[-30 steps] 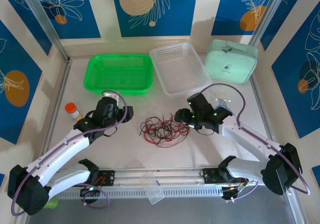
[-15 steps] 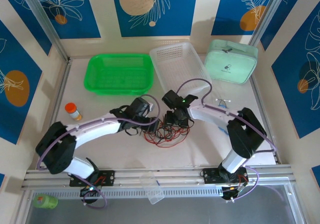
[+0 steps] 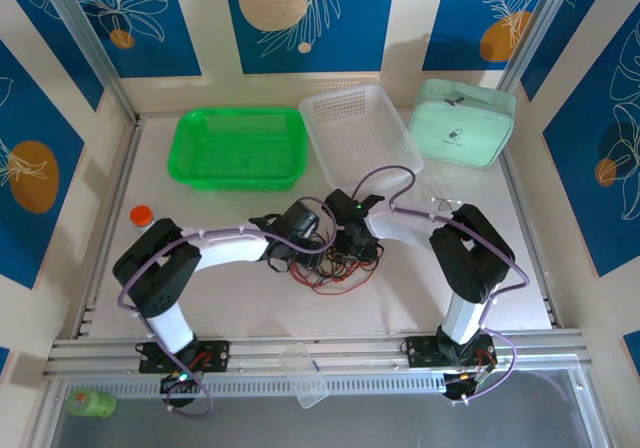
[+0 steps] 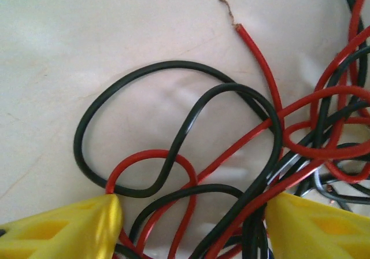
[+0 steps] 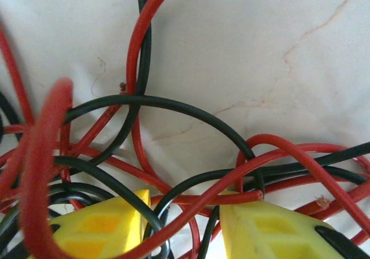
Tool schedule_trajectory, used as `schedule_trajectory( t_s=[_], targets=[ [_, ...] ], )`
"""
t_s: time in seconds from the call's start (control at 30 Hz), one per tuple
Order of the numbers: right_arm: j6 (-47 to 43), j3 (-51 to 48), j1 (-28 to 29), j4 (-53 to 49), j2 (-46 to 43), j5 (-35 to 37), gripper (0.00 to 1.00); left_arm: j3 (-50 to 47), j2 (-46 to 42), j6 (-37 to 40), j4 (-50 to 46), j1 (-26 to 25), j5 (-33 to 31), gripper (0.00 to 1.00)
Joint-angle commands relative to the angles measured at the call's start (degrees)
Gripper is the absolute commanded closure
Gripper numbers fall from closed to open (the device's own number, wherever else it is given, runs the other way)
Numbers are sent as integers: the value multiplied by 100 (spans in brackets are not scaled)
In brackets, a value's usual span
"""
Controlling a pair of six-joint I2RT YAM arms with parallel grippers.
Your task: Untangle the cables
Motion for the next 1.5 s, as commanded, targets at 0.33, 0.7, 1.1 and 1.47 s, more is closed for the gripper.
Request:
schedule_trajectory(
  t_s=[0.33,0.7,1.1,1.47],
  targets=[
    [232,-959,-476,-91,-731,371,69,-1217,-666,-878,-826,1190,-1484,32],
    [183,-1307,-741,533,-1653,-400,100,-1445,-1669,-1058,-1212,1592,-1684,28],
    [32,-1084,-939,71,-2810,-1047,51,-882,-2890,-486,-1557,1487,-803,22],
    [67,-464,-518,-639,-2716,-541,24,324,-2642,93,-2372,512,-638,20]
  ],
)
